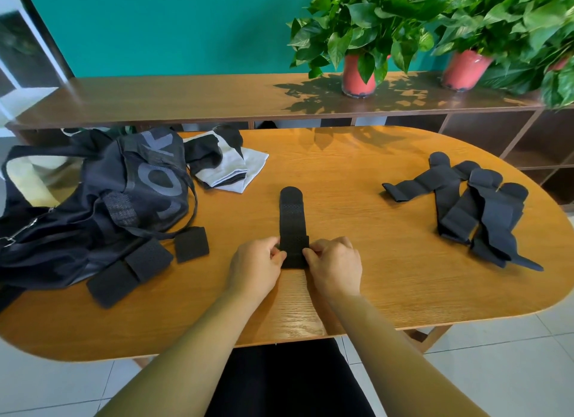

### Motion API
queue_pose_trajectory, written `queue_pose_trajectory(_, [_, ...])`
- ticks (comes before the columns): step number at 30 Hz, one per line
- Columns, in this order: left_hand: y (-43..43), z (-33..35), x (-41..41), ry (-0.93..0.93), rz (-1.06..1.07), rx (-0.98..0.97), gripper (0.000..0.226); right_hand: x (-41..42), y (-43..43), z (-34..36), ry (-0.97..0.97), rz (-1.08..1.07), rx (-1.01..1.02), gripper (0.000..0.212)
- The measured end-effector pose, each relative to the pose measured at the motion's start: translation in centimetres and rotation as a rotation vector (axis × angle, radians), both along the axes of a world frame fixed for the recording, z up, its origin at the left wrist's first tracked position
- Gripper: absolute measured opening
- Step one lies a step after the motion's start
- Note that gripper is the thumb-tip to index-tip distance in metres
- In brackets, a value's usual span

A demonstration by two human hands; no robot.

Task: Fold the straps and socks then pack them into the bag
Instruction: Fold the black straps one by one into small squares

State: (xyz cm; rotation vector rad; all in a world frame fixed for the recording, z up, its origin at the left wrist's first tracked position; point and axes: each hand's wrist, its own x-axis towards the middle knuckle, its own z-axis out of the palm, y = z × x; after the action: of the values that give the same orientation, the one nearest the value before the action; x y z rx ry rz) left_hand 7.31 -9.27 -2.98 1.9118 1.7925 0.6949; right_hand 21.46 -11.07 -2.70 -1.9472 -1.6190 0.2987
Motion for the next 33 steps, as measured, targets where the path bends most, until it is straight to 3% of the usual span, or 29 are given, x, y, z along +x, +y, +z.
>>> queue_pose_trajectory(4, [0.0,-0.3,0.0,0.054,-0.042,0.013,0.055,-0.1,0.1,-0.4,-0.017,-0.014,0.024,0.024])
queue_pose_trajectory(9, [0.1,-0.8,-0.6,0.258,-0.238,0.163,0.037,-0.1,0.4,-1.3,-0.072,0.036,0.069,0.022])
queue_pose_trajectory(14, [0.2,0.5,-1.4,0.414,-0.406,0.098,0.05,0.9,0.7,-1.8,-0.199,0.185,0.163,0.018])
queue_pose_trajectory(17, [0.6,0.9,-2.0,0.413,-0.46,0.039,0.059,1.6,0.0,-1.5,-0.285,0.346,0.163,0.029])
queue_pose_trajectory(23, [-0.6,0.8,-3.2,0.291,-0.476,0.074,0.046,3.0,-1.8,-0.6,-0.281,0.504,0.07,0.041])
queue_pose_trajectory(26, [-1.2,0.9,-2.9,0.118,-0.36,0.003,0.033,2.6,-1.9,-0.6,-0.097,0.404,0.094,0.027])
queue_pose_trajectory(28, [-0.9,0.7,-2.4,0.118,-0.264,0.024,0.026,1.8,-1.6,-0.5,0.012,0.272,0.113,0.021])
queue_pose_trajectory(33, [-0.2,-0.4,-1.2,0.064,-0.092,0.076,0.033,0.2,-0.6,-0.7,0.067,0.072,0.096,0.017])
